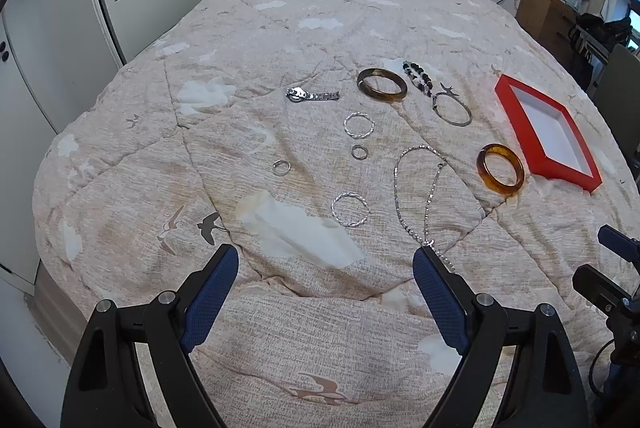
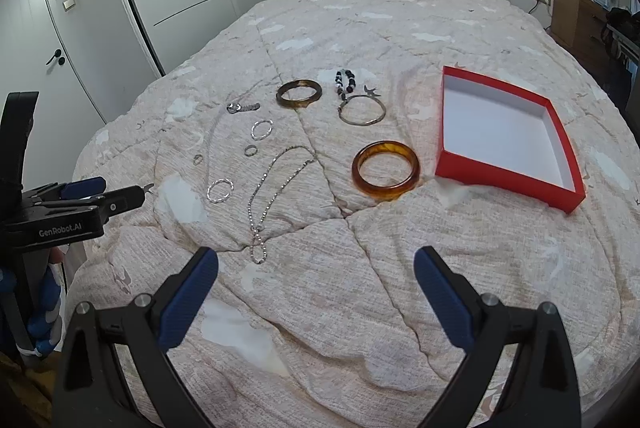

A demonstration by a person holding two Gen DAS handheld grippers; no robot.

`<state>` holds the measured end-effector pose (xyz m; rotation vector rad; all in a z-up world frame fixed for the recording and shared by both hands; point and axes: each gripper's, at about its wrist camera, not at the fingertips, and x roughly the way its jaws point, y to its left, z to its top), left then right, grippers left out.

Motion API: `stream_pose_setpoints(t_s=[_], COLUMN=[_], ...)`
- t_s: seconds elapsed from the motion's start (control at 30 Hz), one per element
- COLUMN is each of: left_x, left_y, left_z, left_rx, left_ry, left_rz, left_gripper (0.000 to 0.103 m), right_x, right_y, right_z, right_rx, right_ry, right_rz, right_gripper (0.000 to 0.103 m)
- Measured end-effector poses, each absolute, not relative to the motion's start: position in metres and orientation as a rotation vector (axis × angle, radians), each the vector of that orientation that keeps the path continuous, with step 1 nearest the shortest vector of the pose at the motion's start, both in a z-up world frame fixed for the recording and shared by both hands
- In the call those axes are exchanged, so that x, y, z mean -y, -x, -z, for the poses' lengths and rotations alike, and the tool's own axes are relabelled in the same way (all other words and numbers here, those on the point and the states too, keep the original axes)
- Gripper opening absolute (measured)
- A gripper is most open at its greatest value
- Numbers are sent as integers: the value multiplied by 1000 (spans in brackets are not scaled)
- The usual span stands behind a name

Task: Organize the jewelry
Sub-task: 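Grasp the twisted silver hoop with the left tool while the right tool grasps the amber bangle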

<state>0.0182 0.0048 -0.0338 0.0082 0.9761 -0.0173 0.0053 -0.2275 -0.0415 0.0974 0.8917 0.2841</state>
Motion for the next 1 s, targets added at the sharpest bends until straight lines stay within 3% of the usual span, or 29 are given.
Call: stream_pose_setpoints(t_s=[0.27, 0.43, 0.7, 1.0], left_x=[-2, 5, 6, 13], left_y=[-39, -59, -98, -114], left_z=[50, 69, 102, 114], left_rx=[-1010, -1055, -1136, -1163], left_ry=[4, 12, 38, 60], left_rz=[32, 56, 27, 86], left_gripper=[79, 73, 70, 57], right_x=[226, 227, 233, 230], right_y=[-20, -46, -96, -133], right_z=[47, 54, 76, 98], right_rx=[-909, -937, -984, -1025], right_ry=[-85, -74, -52, -34], right_rz=[-349, -393, -427, -452], right_gripper=[93, 58, 56, 56])
